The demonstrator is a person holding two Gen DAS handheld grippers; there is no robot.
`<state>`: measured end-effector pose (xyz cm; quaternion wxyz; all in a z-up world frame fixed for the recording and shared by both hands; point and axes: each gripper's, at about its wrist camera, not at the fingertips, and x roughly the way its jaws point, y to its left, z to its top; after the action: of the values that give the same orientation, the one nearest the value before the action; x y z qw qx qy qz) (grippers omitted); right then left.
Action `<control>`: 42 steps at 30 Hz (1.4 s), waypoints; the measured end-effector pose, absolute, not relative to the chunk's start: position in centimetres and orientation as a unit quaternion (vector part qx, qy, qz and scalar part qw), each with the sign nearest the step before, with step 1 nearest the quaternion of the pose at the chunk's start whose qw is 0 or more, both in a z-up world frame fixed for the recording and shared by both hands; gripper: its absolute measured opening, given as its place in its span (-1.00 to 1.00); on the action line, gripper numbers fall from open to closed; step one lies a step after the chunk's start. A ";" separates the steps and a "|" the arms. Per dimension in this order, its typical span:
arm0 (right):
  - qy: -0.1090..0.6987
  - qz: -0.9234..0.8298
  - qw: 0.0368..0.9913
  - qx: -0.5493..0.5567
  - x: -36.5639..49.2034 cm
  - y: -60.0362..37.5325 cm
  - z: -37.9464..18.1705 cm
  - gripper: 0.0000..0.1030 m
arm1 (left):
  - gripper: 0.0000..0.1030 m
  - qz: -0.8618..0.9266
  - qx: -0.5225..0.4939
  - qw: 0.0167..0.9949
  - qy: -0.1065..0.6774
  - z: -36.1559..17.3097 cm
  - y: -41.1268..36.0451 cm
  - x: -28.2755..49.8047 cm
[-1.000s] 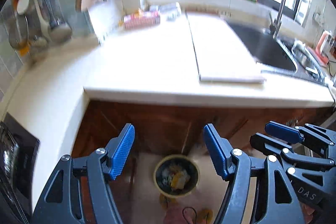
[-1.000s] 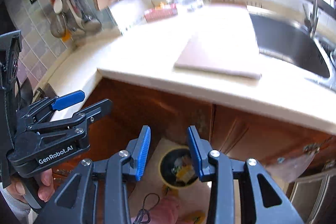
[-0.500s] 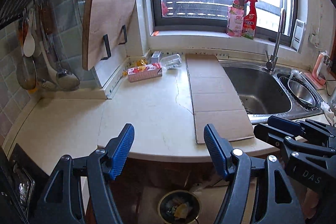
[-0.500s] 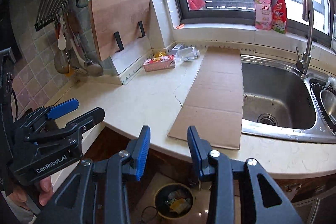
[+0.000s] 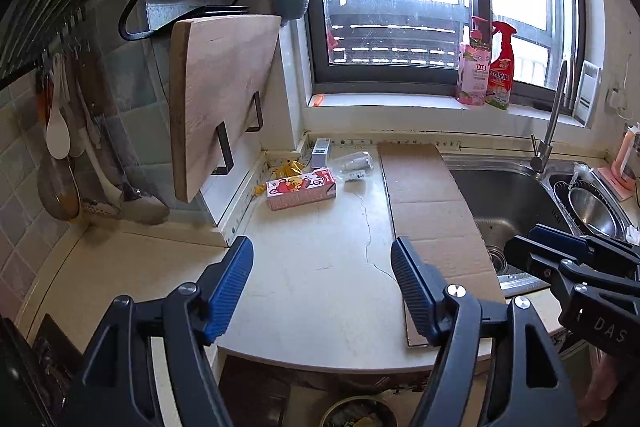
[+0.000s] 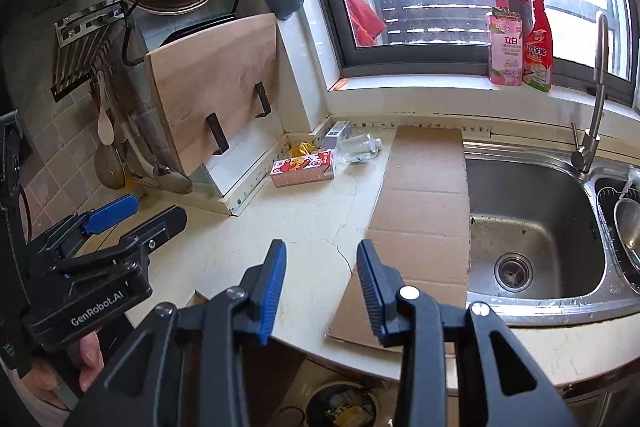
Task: Collect trash
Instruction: 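Raise both open tools back up toward the counter, then move both open tools toward the B.Duck carton in the counter corner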
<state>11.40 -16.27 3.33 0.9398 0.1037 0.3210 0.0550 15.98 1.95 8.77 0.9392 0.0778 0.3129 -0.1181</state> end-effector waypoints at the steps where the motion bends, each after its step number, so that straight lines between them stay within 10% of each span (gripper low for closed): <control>1: 0.321 0.052 0.940 0.105 12.0 -16.2 3.6 -0.28 | 0.36 -0.118 0.079 0.939 0.313 8.8 2.0 16.7; 42: 0.406 0.109 0.899 0.126 38.6 -18.6 -1.1 -0.28 | 0.42 -0.014 0.071 0.913 0.400 -0.3 1.4 38.9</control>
<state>38.59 -18.58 -1.15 0.8986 0.1260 0.4060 0.1091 38.85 1.44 -0.33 0.9135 0.0711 0.4004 -0.0135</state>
